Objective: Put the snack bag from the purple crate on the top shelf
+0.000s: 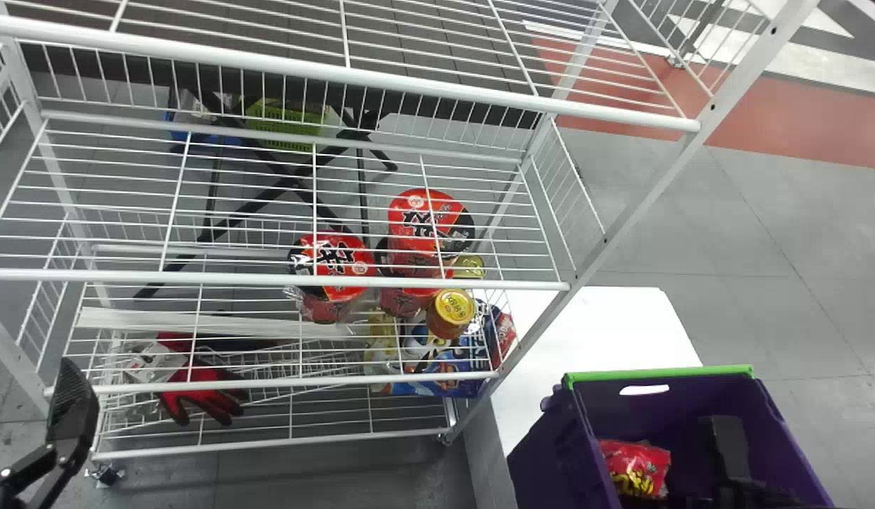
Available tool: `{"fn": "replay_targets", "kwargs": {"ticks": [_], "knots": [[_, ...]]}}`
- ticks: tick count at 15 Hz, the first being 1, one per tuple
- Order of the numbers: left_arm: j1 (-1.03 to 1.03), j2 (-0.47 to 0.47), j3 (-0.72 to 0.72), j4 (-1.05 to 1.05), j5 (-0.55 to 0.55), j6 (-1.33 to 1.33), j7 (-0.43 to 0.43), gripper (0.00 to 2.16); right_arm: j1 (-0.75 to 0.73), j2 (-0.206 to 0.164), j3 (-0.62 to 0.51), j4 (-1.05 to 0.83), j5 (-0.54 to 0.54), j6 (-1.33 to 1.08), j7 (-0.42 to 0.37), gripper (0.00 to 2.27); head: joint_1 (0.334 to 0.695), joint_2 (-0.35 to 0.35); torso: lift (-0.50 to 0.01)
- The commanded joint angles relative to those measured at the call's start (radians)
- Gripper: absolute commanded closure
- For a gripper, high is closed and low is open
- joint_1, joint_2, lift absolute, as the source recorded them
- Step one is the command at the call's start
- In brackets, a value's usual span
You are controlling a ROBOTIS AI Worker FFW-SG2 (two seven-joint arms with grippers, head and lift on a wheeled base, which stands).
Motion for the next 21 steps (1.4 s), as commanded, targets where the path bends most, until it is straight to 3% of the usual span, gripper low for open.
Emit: {"fn": "replay_targets", "kwargs": {"ticks": [1, 21], "knots": [[-0.003, 0.0, 0.0, 0.003, 0.001, 0.002, 0.0, 0.12, 0.001, 0.002, 0.0, 0.002, 0.001, -0.014, 0.0, 2.25, 0.695, -0.35, -0.322], [0.003, -0.003, 0.002, 0.007, -0.004, -0.004, 0.006, 0.12, -0.001, 0.011, -0.014, 0.048, 0.0, -0.118, -0.017, 2.25, 0.695, -0.35, -0.243]]}}
